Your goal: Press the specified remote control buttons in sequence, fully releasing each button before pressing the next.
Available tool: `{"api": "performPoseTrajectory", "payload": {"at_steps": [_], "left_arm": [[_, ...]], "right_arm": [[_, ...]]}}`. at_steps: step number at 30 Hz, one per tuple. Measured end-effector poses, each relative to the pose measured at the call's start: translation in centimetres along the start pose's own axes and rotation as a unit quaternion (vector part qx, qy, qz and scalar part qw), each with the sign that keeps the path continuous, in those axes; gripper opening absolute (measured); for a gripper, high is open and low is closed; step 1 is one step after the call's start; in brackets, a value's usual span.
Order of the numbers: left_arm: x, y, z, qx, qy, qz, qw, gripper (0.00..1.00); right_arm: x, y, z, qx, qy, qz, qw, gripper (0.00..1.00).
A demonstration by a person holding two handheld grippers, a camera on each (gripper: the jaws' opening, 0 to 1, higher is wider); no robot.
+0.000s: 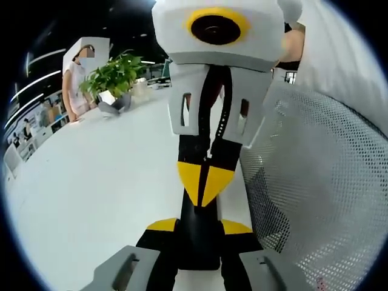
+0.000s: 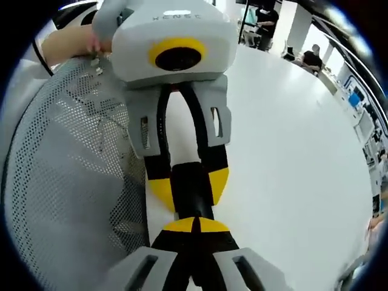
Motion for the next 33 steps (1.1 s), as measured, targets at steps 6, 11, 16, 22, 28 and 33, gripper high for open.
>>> {"api": "performPoseTrajectory", "payload": {"at_steps": [6,11,16,22,28,33], "left_arm": [[0.0,0.0,0.0,0.0,0.001,-0.001,1.0,0.25],[0.0,0.0,0.0,-0.002,0.001,0.0,1.0,0.25],[0.0,0.0,0.0,-0.001,0.0,0.0,1.0,0.25],[0.1,0.1,0.1,-0.003,-0.003,0.005,1.0,0.25],[0.2,0.2,0.2,-0.006,-0.008,0.012,0.9999,0.25],[0.2,0.4,0.2,0.007,-0.006,0.01,0.9999,0.25]], "right_arm": [[-0.4,-0.3,-0.1,0.02,0.007,0.002,0.9998,0.0],[-0.2,0.0,0.4,0.033,0.003,-0.005,0.9994,0.0],[-0.3,0.4,0.6,0.02,-0.021,-0.005,0.9996,0.0],[-0.1,0.4,0.8,0.006,-0.015,0.001,0.9999,0.0],[-0.5,0.5,0.6,0.006,-0.024,-0.009,0.9996,0.0],[-0.7,0.5,0.6,0.007,-0.033,-0.02,0.9992,0.0]]}}
Point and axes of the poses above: the point that each gripper's makers call its tool centre point, and the gripper's own axes: y roughly forward along the fingers, x roughly to its right, z roughly out of its top, the point moved 10 cm from there along -y, roughly backward along the fingers, and after that the axes turned 3 degrees about x, right-handed, at the moved point
